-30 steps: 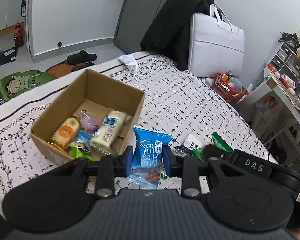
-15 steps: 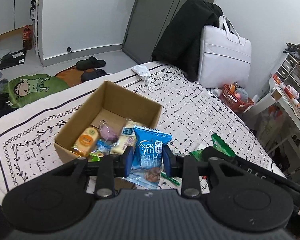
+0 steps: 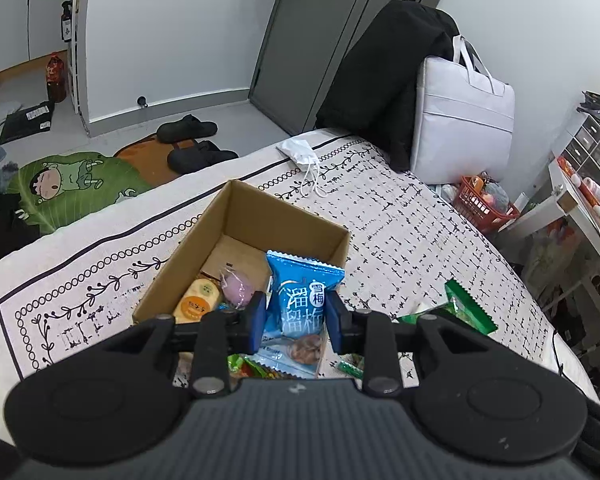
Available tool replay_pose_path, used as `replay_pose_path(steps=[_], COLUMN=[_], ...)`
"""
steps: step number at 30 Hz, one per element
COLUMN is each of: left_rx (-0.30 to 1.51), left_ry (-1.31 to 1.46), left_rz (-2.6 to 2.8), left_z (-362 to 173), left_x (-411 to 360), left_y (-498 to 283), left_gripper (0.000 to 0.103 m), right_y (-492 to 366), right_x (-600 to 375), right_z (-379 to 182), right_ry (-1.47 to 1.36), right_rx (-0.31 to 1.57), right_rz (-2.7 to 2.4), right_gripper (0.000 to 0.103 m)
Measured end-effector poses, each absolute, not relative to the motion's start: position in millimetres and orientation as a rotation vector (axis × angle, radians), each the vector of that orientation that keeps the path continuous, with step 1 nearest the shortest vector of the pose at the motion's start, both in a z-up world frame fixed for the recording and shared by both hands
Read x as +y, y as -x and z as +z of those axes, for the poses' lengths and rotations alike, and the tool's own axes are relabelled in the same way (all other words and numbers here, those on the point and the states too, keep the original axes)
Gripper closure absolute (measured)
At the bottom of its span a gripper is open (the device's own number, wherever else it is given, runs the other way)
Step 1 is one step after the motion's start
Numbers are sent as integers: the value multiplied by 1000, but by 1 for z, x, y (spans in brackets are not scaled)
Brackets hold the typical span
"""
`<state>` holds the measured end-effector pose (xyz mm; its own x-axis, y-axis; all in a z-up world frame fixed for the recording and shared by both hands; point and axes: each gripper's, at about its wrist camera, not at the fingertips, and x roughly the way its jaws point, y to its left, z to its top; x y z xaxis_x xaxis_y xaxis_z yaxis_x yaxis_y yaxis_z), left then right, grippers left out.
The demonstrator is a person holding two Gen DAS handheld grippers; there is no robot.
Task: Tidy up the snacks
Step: 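Carry blue packet with left gripper while right carries green packet to box, then open both grippers over the box, dropping both packets inside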
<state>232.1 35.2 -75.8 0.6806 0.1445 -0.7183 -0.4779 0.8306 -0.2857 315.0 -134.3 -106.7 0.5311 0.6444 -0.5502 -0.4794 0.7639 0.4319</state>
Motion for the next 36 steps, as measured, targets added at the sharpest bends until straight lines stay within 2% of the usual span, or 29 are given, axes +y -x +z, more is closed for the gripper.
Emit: replay_pose_path(steps=[32,36], left_rx=[865,867], left_ry=[590,592], left_rz=[315,306], left_z=[-139,-139], left_x=[130,135], left_y=[-304,-308], left_gripper=[72,68], right_y=[-369,-369], right_x=[-56,-46], right_z=[-151,-152], right_ry=[-197,-183], right_rx=[845,850], right_rz=[650,685], right_gripper=[74,73])
